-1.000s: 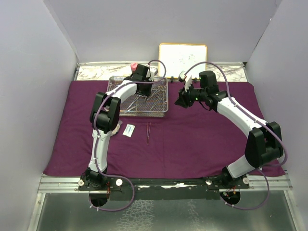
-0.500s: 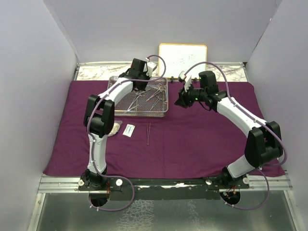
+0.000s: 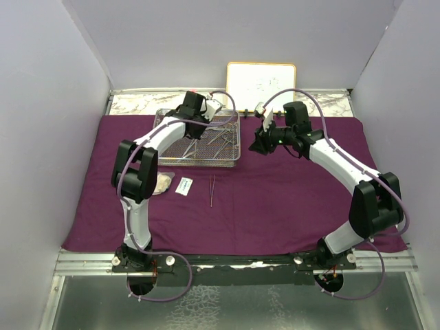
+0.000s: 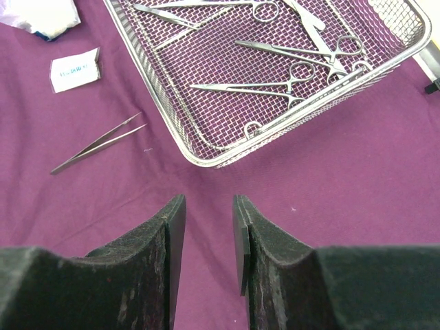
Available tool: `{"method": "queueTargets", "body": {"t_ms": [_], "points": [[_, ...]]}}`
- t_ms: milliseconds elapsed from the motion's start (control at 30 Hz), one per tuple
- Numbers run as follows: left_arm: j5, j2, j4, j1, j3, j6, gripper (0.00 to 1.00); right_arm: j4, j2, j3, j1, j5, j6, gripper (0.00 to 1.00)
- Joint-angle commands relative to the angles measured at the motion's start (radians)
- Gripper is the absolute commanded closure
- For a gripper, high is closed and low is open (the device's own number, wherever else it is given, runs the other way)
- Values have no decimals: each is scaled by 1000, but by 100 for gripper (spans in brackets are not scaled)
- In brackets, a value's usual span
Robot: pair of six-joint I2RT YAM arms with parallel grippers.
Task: Open and lay out the surgical kit
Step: Place the medical item in the surgical kit.
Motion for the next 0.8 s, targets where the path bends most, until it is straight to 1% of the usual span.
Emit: {"method": "queueTargets", "body": {"t_ms": [0,133,367,400,533,667,767], "points": [[68,-149,-4,3,-57,109,100,17,4,-9,-3,-25,12,67],[142,-247,23,4,-147,216,100,60,-26,-27,-6,24,58,68],[310,-467,100,4,-333,490,100,117,-68,-59,-11,21,156,68],[330,-486,94,3,-344,526,100,117,-70,-60,-11,2,158,67],[387,-537,-22,-9,-347,714,100,80,-69,-35,-11,-125,126,62],[435,-576,-149,-18,-325,878,100,39,-47,-6,-11,-268,131,54],[476,-603,-237,-21,-309,976,100,36,-12,8,-8,-379,174,49]]}}
